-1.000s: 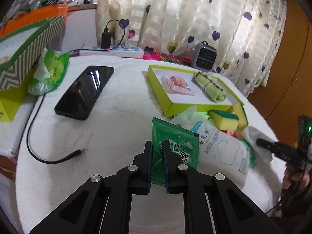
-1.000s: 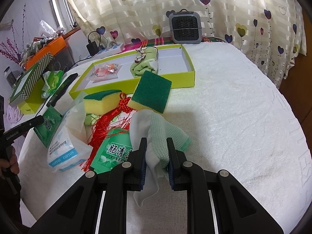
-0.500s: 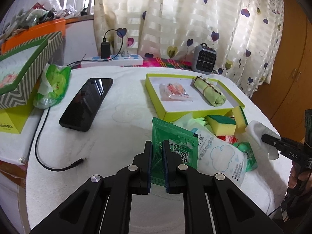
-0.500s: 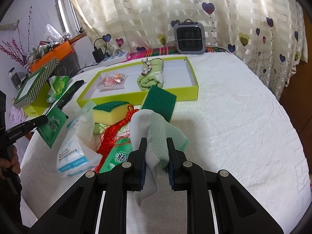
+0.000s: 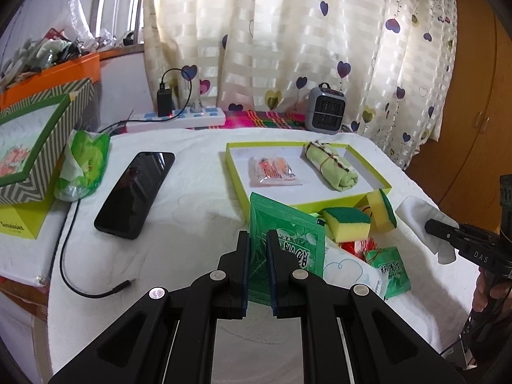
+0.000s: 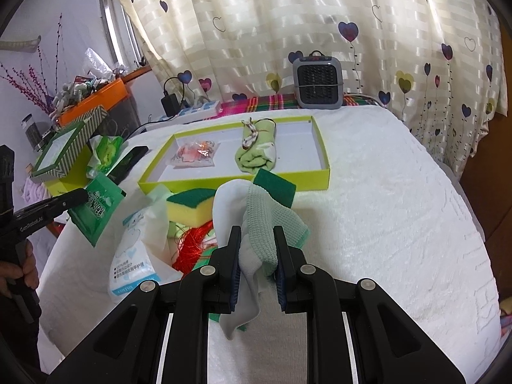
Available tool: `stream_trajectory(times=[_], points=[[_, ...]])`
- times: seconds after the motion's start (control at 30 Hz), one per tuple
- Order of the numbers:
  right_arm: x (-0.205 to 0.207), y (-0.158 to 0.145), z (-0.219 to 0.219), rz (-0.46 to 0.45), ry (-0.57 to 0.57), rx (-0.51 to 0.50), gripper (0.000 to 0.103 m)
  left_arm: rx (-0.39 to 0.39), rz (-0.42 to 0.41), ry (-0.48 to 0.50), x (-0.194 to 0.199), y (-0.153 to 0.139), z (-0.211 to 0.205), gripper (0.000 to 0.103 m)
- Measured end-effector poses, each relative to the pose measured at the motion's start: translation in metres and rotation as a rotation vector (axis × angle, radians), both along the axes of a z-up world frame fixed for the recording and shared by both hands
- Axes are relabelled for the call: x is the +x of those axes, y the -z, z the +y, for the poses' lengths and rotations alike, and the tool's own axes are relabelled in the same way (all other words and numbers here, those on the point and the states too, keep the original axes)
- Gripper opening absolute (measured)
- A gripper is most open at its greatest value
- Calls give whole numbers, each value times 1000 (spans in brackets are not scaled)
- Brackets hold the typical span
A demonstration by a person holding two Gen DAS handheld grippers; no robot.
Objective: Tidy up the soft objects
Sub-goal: 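Carry the knit cloth and green packet over the box lid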
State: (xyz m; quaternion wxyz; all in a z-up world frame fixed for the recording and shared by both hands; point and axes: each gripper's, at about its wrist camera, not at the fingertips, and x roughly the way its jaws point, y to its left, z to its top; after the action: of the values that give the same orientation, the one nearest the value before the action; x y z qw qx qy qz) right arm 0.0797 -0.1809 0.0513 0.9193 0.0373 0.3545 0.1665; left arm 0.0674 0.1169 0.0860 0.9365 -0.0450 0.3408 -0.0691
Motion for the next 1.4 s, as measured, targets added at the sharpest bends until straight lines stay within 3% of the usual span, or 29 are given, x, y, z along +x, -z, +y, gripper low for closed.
stream_trajectory(times=[0.37,0.73,1.13,1.4], points=[[7,-11,1,-27,-12,5,19,-3,-25,9,11,-13,-6,10],[35,-30,1,-57,-26,18,19,-7,-27,34,52,-24,-15,10],[87,-47,-4,-68,-26,9,19,6,-5,49,108,-23,-27,10],[139,-33,-8,-19,13,-15,19,1,28,70,153,-10,-39,10]])
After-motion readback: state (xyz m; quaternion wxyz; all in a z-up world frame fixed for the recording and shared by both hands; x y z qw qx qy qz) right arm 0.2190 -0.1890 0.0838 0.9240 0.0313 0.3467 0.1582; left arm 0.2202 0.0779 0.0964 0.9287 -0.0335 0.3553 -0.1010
